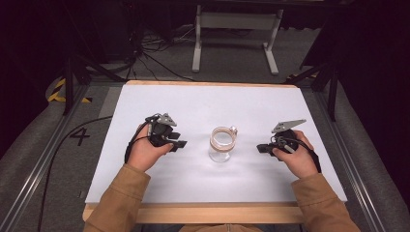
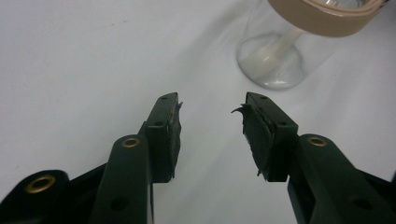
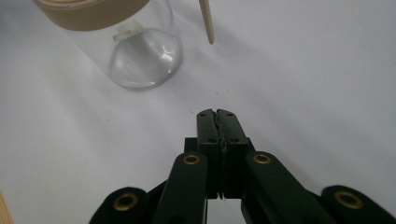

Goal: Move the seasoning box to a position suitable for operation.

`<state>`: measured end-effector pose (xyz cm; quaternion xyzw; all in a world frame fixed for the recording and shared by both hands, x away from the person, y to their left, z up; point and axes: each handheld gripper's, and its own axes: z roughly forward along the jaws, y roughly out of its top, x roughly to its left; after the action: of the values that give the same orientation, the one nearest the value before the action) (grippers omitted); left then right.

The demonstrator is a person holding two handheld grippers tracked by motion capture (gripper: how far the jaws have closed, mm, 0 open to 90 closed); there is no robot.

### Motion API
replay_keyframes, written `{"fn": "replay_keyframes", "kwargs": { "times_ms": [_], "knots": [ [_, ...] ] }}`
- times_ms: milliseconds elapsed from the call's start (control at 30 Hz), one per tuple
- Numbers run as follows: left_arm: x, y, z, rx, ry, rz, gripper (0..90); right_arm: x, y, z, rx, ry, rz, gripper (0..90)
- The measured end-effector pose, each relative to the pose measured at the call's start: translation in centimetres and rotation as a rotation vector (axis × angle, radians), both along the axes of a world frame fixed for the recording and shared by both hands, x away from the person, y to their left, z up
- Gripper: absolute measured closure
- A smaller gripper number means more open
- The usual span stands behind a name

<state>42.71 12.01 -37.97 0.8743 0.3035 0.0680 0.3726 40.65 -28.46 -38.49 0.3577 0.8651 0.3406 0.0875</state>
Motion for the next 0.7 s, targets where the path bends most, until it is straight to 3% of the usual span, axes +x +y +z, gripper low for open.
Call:
{"fn": "replay_keyframes", "kwargs": {
  "times_ms": [167,367,467,567,633,700],
  "knots": [
    [0.2,-1.1,0.1,0.007,-0.006,-0.038,59.7,-0.5,0.0,0.0,0.008,-0.007,0.020,90.0],
    [0.7,-2.6,0.1,-0.027,-0.005,-0.064,65.3,-1.4,-0.5,-0.1,0.021,-0.005,0.016,90.0],
    [1.2,-3.1,-0.1,-0.046,-0.006,-0.067,71.3,-1.9,-0.8,-0.1,0.030,-0.006,0.009,90.0],
    [1.5,-3.5,-0.4,-0.057,-0.002,-0.076,83.2,-2.2,-0.9,-0.2,0.031,-0.004,0.010,90.0],
    [1.9,-4.2,-0.8,-0.083,-0.003,-0.079,86.5,-2.4,-0.9,-0.5,0.037,0.016,0.012,90.0],
    [2.1,-4.8,-1.1,-0.077,-0.007,-0.084,87.8,-2.4,-0.8,-0.7,0.036,0.020,0.013,90.0]
  ]
}}
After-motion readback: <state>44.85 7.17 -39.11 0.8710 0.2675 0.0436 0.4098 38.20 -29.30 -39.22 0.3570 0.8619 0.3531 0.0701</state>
